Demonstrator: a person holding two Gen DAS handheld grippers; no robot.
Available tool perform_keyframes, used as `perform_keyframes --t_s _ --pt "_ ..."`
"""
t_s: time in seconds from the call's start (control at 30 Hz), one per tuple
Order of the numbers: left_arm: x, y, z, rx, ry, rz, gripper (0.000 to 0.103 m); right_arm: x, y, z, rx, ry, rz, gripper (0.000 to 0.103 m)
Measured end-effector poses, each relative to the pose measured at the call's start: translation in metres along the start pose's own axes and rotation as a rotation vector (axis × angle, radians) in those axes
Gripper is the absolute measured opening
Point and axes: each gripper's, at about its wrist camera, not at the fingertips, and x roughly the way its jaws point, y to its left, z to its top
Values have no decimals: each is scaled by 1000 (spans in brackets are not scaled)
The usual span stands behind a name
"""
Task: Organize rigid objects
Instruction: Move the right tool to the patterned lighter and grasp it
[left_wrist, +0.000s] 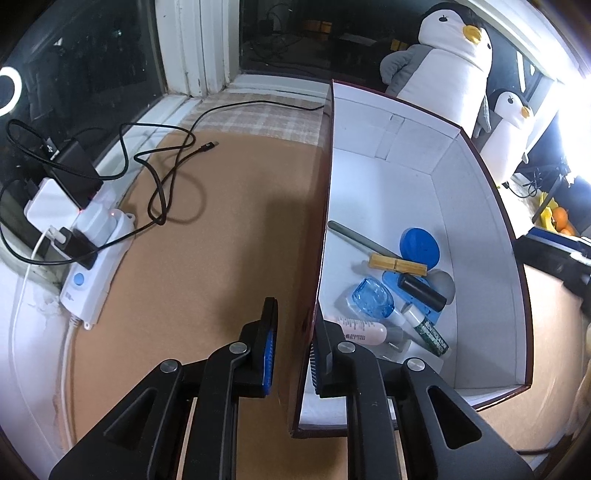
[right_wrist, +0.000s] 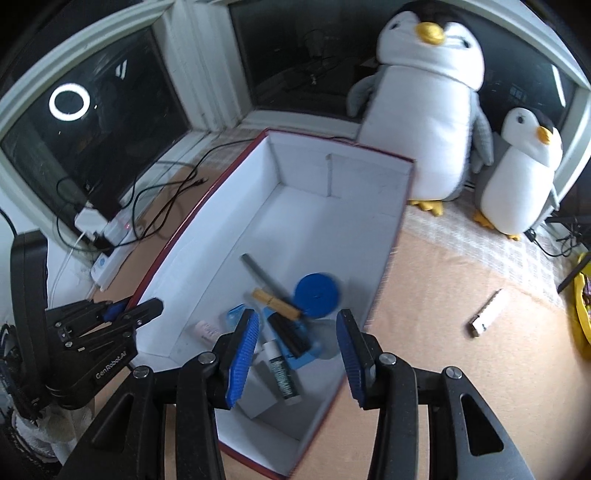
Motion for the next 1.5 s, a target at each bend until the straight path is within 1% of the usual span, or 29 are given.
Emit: perform_keyframes --t_s 0.2,0.37,0.73,0.9,1.2,1.5 --pt "3 -2 4 0 7 16 15 -7 -45 2 77 -12 -32 43" --pt "5 -4 8 -9 14 31 16 -3 -86 1 137 -3 -77 43" --pt "8 -5 11 -30 33 53 16 26 -177 -12 324 54 -117 43" --pt "9 -6 12 -38 38 61 16 46 -210 -19 406 98 -113 43" --pt "13 -7 13 -46 48 77 16 71 -240 -25 488 140 -91 43" --pt "14 -7 14 -46 48 78 16 92 -244 -16 482 174 -115 43"
